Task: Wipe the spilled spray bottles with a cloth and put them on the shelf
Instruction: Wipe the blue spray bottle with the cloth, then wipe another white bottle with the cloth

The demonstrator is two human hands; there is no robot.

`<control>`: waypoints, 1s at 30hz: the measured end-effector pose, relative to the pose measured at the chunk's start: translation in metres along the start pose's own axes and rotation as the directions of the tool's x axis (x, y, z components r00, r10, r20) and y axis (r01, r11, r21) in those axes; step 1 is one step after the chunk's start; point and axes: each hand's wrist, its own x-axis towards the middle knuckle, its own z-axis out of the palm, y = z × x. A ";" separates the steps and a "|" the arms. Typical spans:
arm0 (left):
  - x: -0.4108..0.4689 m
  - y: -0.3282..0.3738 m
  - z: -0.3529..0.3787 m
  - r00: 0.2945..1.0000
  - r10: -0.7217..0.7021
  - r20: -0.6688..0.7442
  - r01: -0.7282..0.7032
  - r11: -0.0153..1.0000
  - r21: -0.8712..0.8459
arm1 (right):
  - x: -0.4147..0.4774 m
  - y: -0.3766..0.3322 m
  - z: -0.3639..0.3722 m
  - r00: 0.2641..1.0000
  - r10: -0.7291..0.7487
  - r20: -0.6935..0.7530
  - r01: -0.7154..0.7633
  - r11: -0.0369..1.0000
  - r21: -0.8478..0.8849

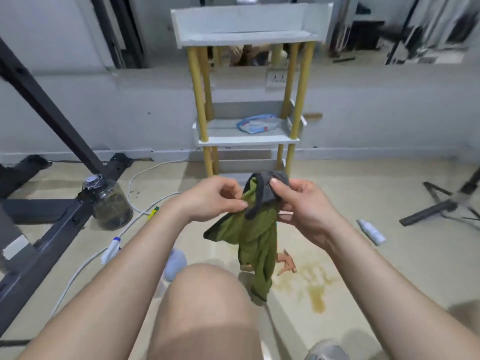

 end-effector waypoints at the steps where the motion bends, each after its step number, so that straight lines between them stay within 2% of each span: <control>1: -0.003 0.016 0.003 0.999 0.031 -0.011 -0.031 0.999 -0.011 | -0.013 -0.013 -0.009 1.000 -0.013 -0.013 0.013 1.000 0.002; 3: -0.010 0.050 0.010 0.995 0.072 -0.062 -0.079 0.990 -0.114 | -0.036 -0.036 -0.027 0.995 -0.053 -0.082 0.051 0.998 -0.030; 5: -0.016 0.084 0.019 0.981 0.095 -0.169 -0.129 0.971 -0.203 | -0.053 -0.052 -0.052 0.978 -0.121 -0.172 0.092 0.981 -0.169; 7: -0.017 0.114 0.031 0.945 0.156 -0.287 -0.195 0.975 -0.111 | -0.064 -0.065 -0.082 0.959 -0.165 -0.231 0.072 0.929 -0.362; 9: -0.015 0.138 0.045 0.911 0.221 -0.348 -0.225 0.974 0.030 | -0.072 -0.077 -0.109 0.957 -0.165 -0.241 0.025 0.869 -0.495; 11: -0.009 0.153 0.061 0.896 0.258 -0.361 -0.233 0.966 0.111 | -0.080 -0.088 -0.132 0.958 -0.193 -0.213 0.015 0.774 -0.633; 13: 0.003 0.159 0.077 0.904 0.280 -0.324 -0.241 0.958 0.155 | -0.085 -0.096 -0.152 0.963 -0.217 -0.162 0.021 0.656 -0.754; 14: 0.010 0.160 0.083 0.916 0.282 -0.286 -0.240 0.955 0.174 | -0.086 -0.096 -0.162 0.972 -0.193 -0.136 0.017 0.631 -0.776; 18: 0.051 0.151 0.103 0.972 0.212 -0.105 -0.189 0.964 0.189 | -0.076 -0.070 -0.206 0.995 0.062 -0.081 -0.102 0.663 -0.741; 23: 0.123 0.108 0.143 0.997 0.014 0.080 -0.008 0.997 -0.074 | -0.024 0.000 -0.269 0.956 0.292 -0.033 -0.254 0.765 -0.591; 27: 0.210 0.066 0.178 0.983 -0.079 0.169 0.132 0.934 -0.331 | 0.033 0.087 -0.311 0.924 0.353 -0.148 -0.382 0.828 -0.411; 30: 0.258 0.052 0.194 0.975 -0.124 0.183 0.184 0.915 -0.359 | 0.048 0.132 -0.342 0.865 0.410 -0.288 -0.485 0.831 -0.272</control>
